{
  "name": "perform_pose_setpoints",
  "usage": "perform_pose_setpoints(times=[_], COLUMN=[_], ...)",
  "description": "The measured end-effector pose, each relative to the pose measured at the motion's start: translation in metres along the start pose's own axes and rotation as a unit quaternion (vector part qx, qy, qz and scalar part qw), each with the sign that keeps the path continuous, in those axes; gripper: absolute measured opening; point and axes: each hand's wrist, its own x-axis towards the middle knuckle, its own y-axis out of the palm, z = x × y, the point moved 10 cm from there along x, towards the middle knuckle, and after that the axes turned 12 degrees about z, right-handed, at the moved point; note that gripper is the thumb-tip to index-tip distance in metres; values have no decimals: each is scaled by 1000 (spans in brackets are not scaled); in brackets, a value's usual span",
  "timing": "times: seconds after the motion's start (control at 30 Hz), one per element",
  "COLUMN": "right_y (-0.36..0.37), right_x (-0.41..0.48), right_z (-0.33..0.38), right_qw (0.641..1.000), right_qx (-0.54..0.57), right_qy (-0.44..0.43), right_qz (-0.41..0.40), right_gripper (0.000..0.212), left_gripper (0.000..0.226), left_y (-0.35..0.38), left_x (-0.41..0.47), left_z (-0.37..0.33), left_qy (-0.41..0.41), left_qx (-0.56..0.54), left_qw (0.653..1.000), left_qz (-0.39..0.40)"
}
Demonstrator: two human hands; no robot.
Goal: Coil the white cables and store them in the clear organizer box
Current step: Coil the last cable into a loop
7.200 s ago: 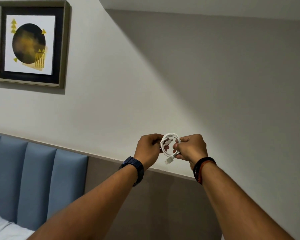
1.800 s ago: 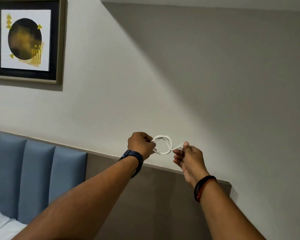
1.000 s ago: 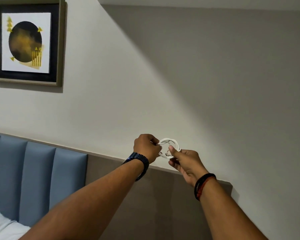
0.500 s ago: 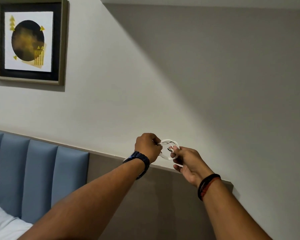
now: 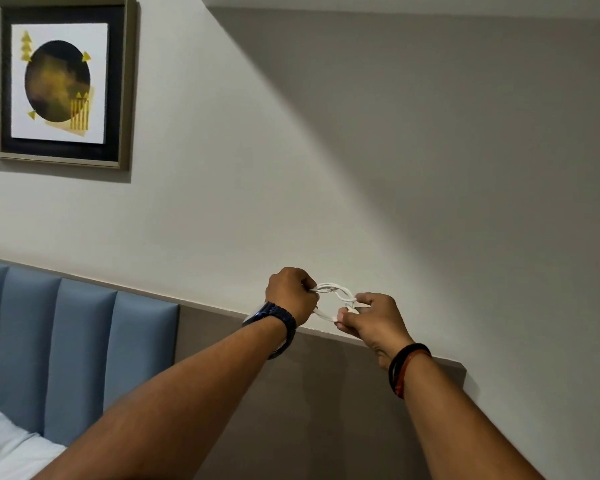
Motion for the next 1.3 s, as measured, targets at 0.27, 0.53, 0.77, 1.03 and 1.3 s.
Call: perform_pose_setpoints(times=[0.27, 0.53, 0.77, 1.03, 1.3], right_y=[-11, -12, -23, -28, -34], right_x=[-7, -9, -10, -11, -17], right_z=[6, 1, 12, 15, 3], right_qw=[993, 980, 907, 911, 967], right_qx=[-109, -189, -402, -374, -171], right_qy=[-32, -50, -103, -92, -33], right_qz=[-16, 39, -70, -146, -185], right_gripper=[10, 17, 14, 17, 25], left_gripper=[10, 11, 9, 9, 10], left_y=[-8, 0, 13, 25, 34], left_x=[3, 4, -1, -3, -8], left_z=[16, 23, 28, 23, 29], left_qy=[-16, -34, -42, -27, -17], left_qx=[-12, -89, -148, -204, -216], left_qw=[1000, 994, 983, 973, 971], left_qz=[13, 52, 96, 104, 103])
